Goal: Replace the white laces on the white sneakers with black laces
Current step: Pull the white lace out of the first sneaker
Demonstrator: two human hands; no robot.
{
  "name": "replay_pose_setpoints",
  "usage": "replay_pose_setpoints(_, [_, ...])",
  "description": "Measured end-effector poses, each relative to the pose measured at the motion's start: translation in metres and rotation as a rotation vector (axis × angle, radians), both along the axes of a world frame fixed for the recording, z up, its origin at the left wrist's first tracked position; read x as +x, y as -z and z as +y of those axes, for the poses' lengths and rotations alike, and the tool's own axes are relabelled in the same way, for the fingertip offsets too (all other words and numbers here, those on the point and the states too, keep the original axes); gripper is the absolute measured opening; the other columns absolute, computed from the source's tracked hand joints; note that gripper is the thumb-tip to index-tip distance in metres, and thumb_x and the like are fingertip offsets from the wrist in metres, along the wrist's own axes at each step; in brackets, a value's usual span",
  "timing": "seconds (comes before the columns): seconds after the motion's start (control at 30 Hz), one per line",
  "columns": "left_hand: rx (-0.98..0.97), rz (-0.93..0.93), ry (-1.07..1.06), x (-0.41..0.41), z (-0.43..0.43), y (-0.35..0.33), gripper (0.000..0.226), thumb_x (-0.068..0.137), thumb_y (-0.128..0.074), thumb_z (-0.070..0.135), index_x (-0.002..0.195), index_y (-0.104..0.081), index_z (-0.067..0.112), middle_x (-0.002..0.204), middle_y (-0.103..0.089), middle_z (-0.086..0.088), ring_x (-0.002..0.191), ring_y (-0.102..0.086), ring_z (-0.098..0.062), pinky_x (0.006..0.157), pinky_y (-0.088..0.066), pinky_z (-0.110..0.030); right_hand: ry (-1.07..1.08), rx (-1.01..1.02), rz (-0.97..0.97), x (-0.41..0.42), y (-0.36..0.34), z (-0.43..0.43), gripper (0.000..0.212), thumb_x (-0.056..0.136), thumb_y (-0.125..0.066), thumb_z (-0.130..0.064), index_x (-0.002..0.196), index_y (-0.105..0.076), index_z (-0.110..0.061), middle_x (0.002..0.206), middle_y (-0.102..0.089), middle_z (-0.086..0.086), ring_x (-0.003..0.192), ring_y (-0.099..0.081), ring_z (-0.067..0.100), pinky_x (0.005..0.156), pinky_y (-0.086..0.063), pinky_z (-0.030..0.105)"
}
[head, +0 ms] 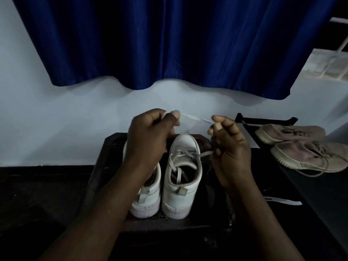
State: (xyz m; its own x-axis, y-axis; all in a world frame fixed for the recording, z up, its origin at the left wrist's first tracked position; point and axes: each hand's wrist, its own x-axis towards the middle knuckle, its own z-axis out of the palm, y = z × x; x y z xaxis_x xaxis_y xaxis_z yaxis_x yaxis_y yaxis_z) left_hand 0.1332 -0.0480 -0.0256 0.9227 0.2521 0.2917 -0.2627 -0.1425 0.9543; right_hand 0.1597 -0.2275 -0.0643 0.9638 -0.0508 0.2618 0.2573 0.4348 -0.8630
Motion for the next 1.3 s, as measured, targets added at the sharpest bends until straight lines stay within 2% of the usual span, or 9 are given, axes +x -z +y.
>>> replay_pose_setpoints(0.1, [0.055, -0.037, -0.021, 0.003, 0.000, 0.004, 0.027, 0.099, -0.064, 0.039, 0.081, -0.077, 0.025, 0.064, -0.065, 0.005, 0.059, -0.056, -0.001, 0.065, -0.047, -0.018, 0.005, -0.188, -0.009, -0.005, 0.007, -0.004, 0.027, 0.092, -0.070, -0.022, 0.116, -0.073, -0.012, 0.066, -0.056, -0.007, 0.057, -0.044, 0.006, 0.059, -0.037, 0.023])
replay_pose_setpoints(0.2, [0.195, -0.058, 0.095, 0.003, -0.005, 0.009, 0.029, 0.101, -0.060, 0.044, 0.088, -0.079, 0.026, 0.066, -0.067, 0.004, 0.061, -0.060, -0.003, 0.067, -0.050, -0.027, -0.047, -0.336, -0.035, -0.010, 0.007, -0.001, 0.026, 0.095, -0.073, -0.017, 0.120, -0.074, -0.012, 0.098, -0.078, 0.003, 0.085, -0.071, 0.014, 0.077, -0.055, 0.031])
replay_pose_setpoints(0.37, [0.619, -0.189, 0.119, 0.007, -0.002, 0.013, 0.051, 0.102, -0.049, 0.057, 0.066, -0.055, 0.021, 0.058, -0.053, 0.002, 0.061, -0.054, -0.017, 0.060, -0.047, -0.041, -0.104, -0.419, -0.095, -0.011, 0.006, 0.006, 0.028, 0.098, -0.066, -0.006, 0.126, -0.070, -0.006, 0.115, -0.078, 0.007, 0.111, -0.074, 0.022, 0.091, -0.058, 0.031])
replay_pose_setpoints(0.47, [0.809, -0.194, 0.033, 0.013, 0.005, 0.015, 0.048, 0.103, -0.040, 0.057, 0.070, -0.053, 0.026, 0.063, -0.054, 0.009, 0.070, -0.052, -0.012, 0.069, -0.047, -0.041, -0.060, -0.509, -0.080, -0.008, 0.012, 0.007, 0.017, 0.098, -0.069, -0.007, 0.114, -0.076, -0.010, 0.106, -0.079, 0.008, 0.102, -0.075, 0.026, 0.090, -0.060, 0.041])
replay_pose_setpoints(0.57, [0.756, -0.197, -0.007, 0.016, 0.012, 0.019, 0.024, 0.104, -0.051, 0.040, 0.111, -0.072, 0.033, 0.095, -0.074, 0.014, 0.094, -0.064, -0.012, 0.086, -0.052, -0.041, 0.065, -0.497, -0.030, -0.004, 0.016, 0.007, 0.009, 0.099, -0.069, -0.011, 0.096, -0.078, -0.011, 0.088, -0.078, 0.003, 0.079, -0.073, 0.019, 0.074, -0.058, 0.037])
replay_pose_setpoints(0.73, [0.759, -0.181, -0.009, 0.010, 0.009, 0.021, 0.057, 0.101, -0.061, 0.025, 0.151, -0.042, 0.044, 0.115, -0.065, 0.017, 0.103, -0.058, -0.013, 0.091, -0.051, -0.045, 0.183, -0.124, 0.116, 0.002, 0.011, -0.001, 0.015, 0.104, -0.058, -0.010, 0.100, -0.073, -0.008, 0.068, -0.064, 0.003, 0.051, -0.045, 0.012, 0.049, -0.039, 0.023])
replay_pose_setpoints(0.8, [0.788, -0.166, -0.029, 0.008, 0.006, 0.024, 0.056, 0.093, -0.070, 0.026, 0.142, -0.046, 0.041, 0.117, -0.061, 0.017, 0.106, -0.055, -0.015, 0.089, -0.051, -0.049, 0.193, -0.037, 0.109, 0.004, 0.009, -0.004, 0.015, 0.104, -0.055, -0.005, 0.104, -0.070, -0.008, 0.076, -0.070, 0.003, 0.051, -0.048, 0.011, 0.050, -0.043, 0.021])
replay_pose_setpoints(0.97, [1.036, -0.185, 0.020, 0.003, -0.003, 0.024, 0.009, 0.084, -0.062, 0.035, 0.092, -0.065, 0.036, 0.098, -0.061, 0.018, 0.102, -0.050, -0.015, 0.084, -0.047, -0.043, 0.240, 0.065, 0.061, 0.003, 0.007, -0.006, 0.017, 0.100, -0.054, 0.004, 0.104, -0.065, -0.009, 0.090, -0.077, 0.006, 0.059, -0.061, 0.011, 0.057, -0.050, 0.022])
replay_pose_setpoints(1.3, [1.107, -0.132, 0.075, 0.005, -0.006, 0.030, 0.015, 0.082, -0.070, 0.044, 0.096, -0.075, 0.039, 0.100, -0.061, 0.022, 0.108, -0.043, -0.008, 0.090, -0.034, -0.034, 0.134, -0.077, -0.044, -0.006, 0.002, -0.010, 0.041, 0.097, -0.055, 0.008, 0.134, -0.062, -0.008, 0.131, -0.072, 0.004, 0.115, -0.071, 0.029, 0.091, -0.059, 0.030])
